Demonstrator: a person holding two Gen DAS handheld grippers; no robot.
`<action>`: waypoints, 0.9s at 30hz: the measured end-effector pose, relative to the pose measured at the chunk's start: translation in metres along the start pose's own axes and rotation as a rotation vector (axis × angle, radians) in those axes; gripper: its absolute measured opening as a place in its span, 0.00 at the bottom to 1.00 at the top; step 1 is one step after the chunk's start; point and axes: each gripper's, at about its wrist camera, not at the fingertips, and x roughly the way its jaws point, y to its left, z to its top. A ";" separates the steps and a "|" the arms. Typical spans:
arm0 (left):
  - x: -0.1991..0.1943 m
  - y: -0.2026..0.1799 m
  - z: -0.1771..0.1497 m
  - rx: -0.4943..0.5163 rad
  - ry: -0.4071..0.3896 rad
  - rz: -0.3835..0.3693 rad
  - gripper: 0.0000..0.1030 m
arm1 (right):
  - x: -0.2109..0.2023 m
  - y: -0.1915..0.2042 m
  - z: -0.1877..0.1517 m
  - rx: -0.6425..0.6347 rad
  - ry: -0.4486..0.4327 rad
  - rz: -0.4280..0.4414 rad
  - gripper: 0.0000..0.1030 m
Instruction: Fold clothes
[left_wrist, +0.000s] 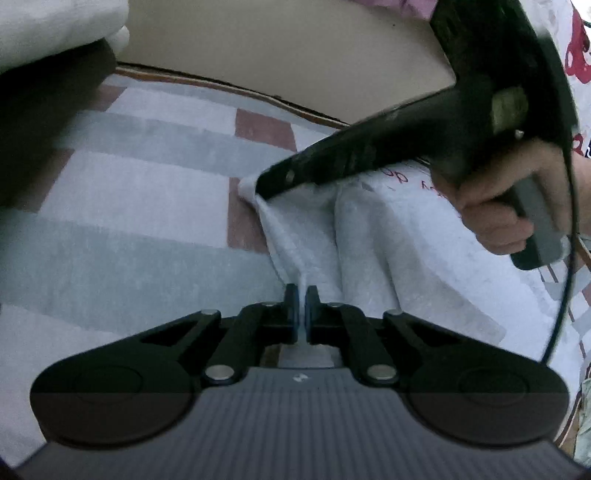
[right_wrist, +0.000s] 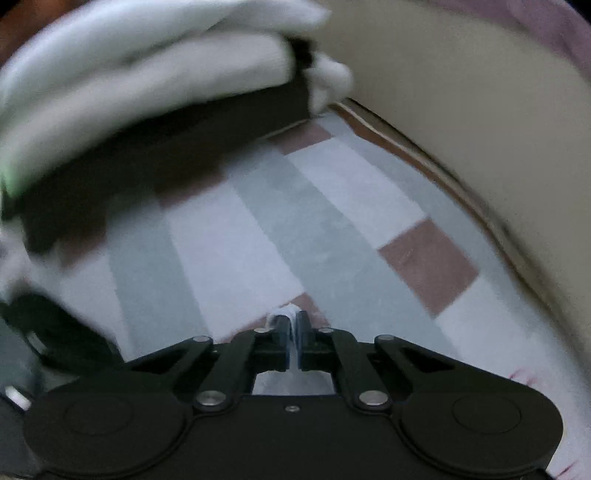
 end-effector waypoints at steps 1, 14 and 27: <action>-0.002 0.002 -0.003 -0.016 -0.005 -0.004 0.03 | -0.004 -0.019 -0.001 0.170 -0.009 0.067 0.04; -0.036 -0.001 -0.022 -0.044 -0.043 0.172 0.01 | -0.022 -0.067 -0.027 0.757 -0.178 0.211 0.03; -0.107 -0.008 -0.066 -0.144 -0.046 -0.044 0.15 | -0.102 -0.042 -0.082 0.678 -0.338 0.077 0.39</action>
